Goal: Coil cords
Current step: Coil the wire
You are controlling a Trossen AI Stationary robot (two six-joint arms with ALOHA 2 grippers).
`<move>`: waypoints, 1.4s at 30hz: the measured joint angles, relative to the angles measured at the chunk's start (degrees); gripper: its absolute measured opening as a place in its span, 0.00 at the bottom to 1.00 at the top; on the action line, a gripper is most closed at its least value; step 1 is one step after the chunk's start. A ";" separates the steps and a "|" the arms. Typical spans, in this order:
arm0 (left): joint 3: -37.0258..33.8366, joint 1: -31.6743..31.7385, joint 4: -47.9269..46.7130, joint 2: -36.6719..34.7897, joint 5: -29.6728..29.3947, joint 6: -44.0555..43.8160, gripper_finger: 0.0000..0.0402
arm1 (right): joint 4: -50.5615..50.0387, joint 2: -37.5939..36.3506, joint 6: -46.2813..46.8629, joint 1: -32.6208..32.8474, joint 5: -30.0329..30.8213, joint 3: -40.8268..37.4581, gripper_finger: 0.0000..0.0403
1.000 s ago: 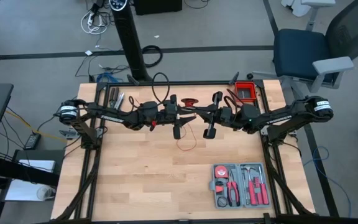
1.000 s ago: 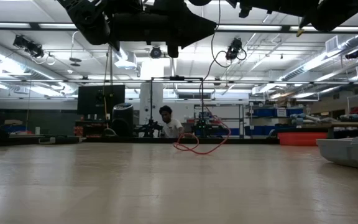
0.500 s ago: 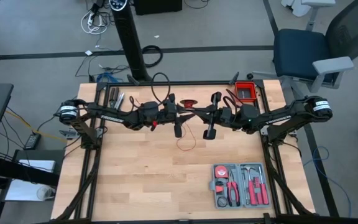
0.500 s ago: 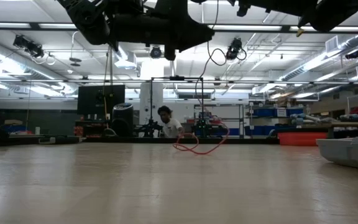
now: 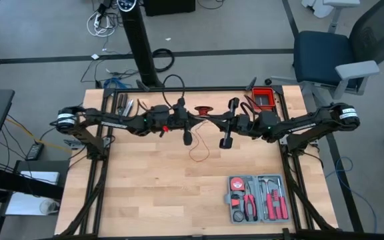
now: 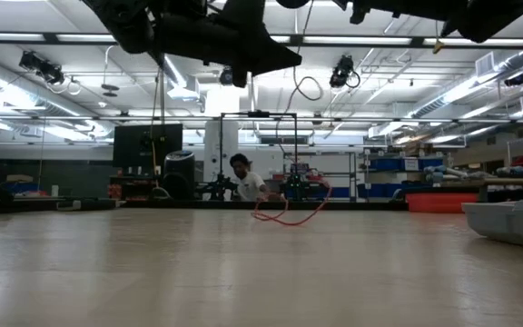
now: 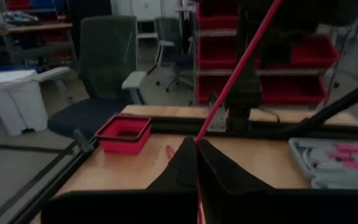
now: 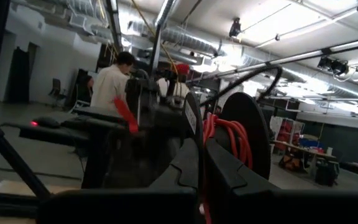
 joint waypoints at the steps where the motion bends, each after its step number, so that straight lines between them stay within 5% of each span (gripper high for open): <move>1: 0.00 0.23 -2.02 -1.09 0.02 0.54 0.00 | -1.10 -0.67 0.02 -0.01 0.02 0.00 0.01; 19: -0.30 0.81 -18.98 -12.13 0.27 2.76 0.00 | -24.49 -9.38 1.56 -0.55 0.87 0.06 0.01; 29: -0.31 0.86 -18.11 -12.13 0.91 -0.57 0.00 | -35.10 -9.70 -3.06 -2.66 3.36 0.11 0.01; 42: -0.31 0.84 -9.44 -11.56 0.35 -9.62 0.00 | -35.55 -9.64 -13.31 -5.30 6.03 0.24 0.01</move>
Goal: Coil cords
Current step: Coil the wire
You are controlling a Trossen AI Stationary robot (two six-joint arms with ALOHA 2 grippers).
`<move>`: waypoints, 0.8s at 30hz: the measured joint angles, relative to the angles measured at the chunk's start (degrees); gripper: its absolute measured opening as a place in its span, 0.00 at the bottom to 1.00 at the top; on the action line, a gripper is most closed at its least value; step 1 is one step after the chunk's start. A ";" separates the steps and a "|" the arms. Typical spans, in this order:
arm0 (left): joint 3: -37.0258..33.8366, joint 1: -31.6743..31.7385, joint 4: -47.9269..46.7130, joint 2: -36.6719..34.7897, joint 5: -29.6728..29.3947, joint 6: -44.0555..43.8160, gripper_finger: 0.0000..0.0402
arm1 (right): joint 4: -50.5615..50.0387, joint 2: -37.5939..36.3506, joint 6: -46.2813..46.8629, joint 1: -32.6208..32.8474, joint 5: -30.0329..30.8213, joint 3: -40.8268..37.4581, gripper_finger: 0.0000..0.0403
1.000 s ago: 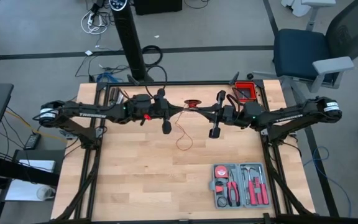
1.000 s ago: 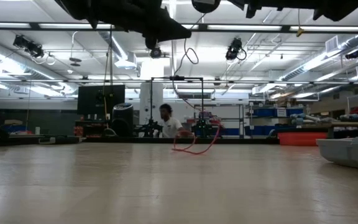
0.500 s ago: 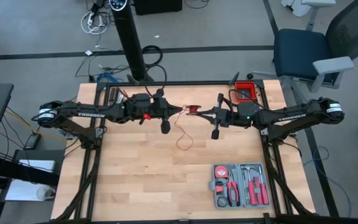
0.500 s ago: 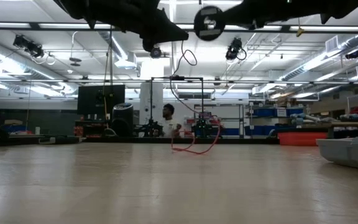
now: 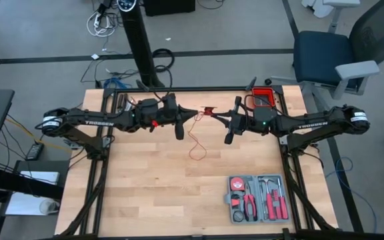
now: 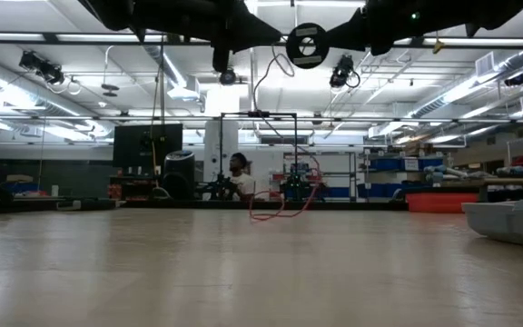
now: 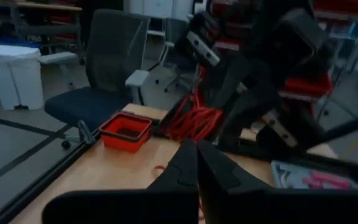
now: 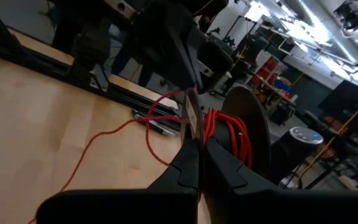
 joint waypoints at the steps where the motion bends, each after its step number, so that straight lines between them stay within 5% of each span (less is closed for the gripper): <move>1: 0.00 -0.02 1.41 0.35 -0.31 -0.53 0.00 | 0.23 0.01 -0.25 -0.20 0.02 0.00 0.01; 8: 0.62 -0.12 12.98 6.35 -0.40 -5.83 0.00 | 1.44 0.11 -0.45 -1.87 0.44 -0.10 0.01; 24: 11.11 -1.94 9.16 11.97 3.77 -8.77 0.00 | 6.32 4.07 -0.27 -4.28 1.84 -0.28 0.01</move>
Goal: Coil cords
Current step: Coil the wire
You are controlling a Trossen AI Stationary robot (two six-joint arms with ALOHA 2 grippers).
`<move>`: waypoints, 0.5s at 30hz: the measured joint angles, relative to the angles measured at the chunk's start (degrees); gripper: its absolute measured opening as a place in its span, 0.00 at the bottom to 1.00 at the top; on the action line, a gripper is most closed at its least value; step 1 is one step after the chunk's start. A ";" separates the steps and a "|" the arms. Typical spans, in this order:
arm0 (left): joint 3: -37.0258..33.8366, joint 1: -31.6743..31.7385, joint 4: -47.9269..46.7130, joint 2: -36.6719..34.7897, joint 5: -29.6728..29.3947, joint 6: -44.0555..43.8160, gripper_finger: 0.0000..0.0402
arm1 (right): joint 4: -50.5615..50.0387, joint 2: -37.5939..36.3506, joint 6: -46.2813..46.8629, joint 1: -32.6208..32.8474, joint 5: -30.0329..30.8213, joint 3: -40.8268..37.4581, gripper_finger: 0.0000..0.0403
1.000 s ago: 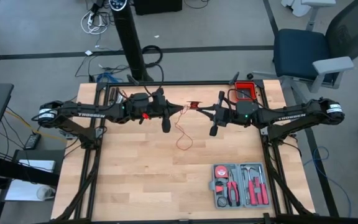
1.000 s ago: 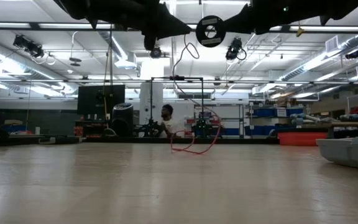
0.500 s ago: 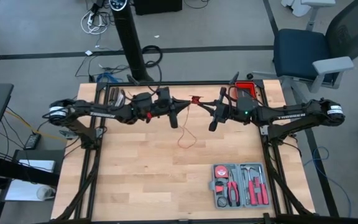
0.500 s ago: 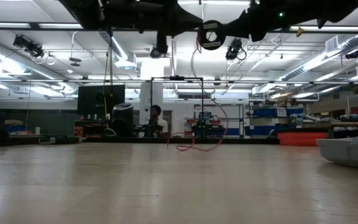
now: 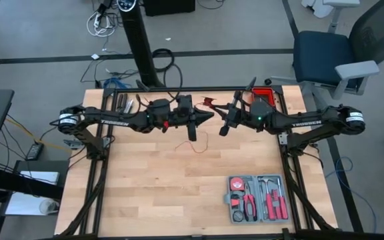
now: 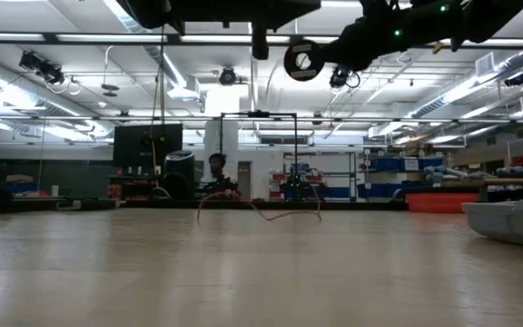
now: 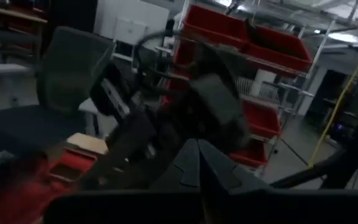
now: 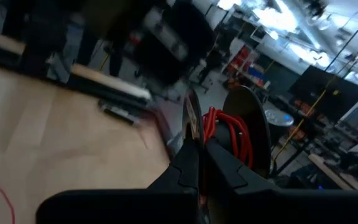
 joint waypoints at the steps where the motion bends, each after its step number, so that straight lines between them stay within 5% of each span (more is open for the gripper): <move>1: 0.39 -0.25 -0.24 0.44 -0.09 -0.01 0.00 | 1.09 0.53 0.05 -0.10 -0.03 0.08 0.01; 15: 1.37 -1.77 -2.67 0.93 -0.50 6.84 0.00 | 1.06 0.23 3.96 -0.15 0.85 0.08 0.01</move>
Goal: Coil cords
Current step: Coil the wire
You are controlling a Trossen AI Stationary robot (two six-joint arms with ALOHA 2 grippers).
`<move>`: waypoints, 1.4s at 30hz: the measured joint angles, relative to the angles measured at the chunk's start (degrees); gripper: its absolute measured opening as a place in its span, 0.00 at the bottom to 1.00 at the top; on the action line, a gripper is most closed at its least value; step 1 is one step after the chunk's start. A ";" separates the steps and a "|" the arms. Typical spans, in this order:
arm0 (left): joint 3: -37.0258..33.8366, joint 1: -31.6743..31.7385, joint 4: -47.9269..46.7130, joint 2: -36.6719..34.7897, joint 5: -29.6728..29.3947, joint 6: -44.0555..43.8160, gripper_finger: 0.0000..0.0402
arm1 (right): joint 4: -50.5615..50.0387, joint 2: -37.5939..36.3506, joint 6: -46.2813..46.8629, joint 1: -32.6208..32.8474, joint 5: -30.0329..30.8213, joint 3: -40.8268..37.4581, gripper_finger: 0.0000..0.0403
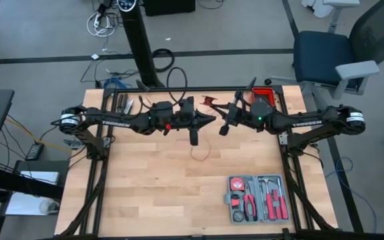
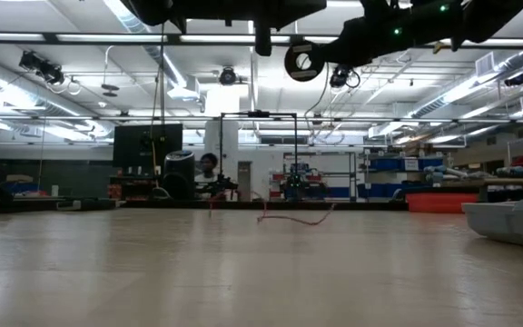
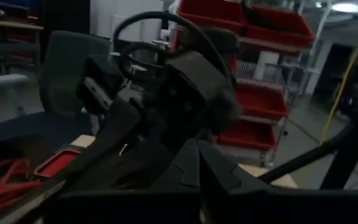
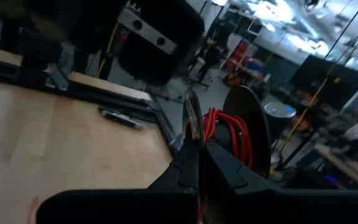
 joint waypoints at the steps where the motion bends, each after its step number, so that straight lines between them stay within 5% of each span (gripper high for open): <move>1: 0.00 -0.02 -0.30 0.00 0.18 1.07 0.00 | -0.80 -0.30 0.83 0.00 -0.14 0.00 0.01; 7: -0.27 -0.12 1.80 -0.02 4.21 6.52 0.00 | -9.12 -4.45 7.60 0.00 -5.14 0.00 0.01; 16: -16.54 0.33 34.33 -0.02 5.65 11.45 0.00 | -18.57 -8.00 12.51 -0.22 -17.43 0.00 0.01; 20: -22.56 2.44 40.85 -0.02 4.54 8.99 0.00 | -21.60 -7.89 12.44 -1.27 -25.79 0.00 0.01; 30: -21.94 4.50 35.07 -0.02 9.25 -1.95 0.00 | -19.51 -7.73 24.34 -4.39 -30.86 0.00 0.01; 35: -17.94 4.81 23.91 0.00 10.74 -2.55 0.03 | -18.13 -7.82 33.77 -4.20 -32.25 0.00 0.01; 42: -11.59 4.76 9.87 -0.02 12.63 -2.49 0.06 | -19.00 -7.80 35.03 -3.26 -34.86 0.00 0.01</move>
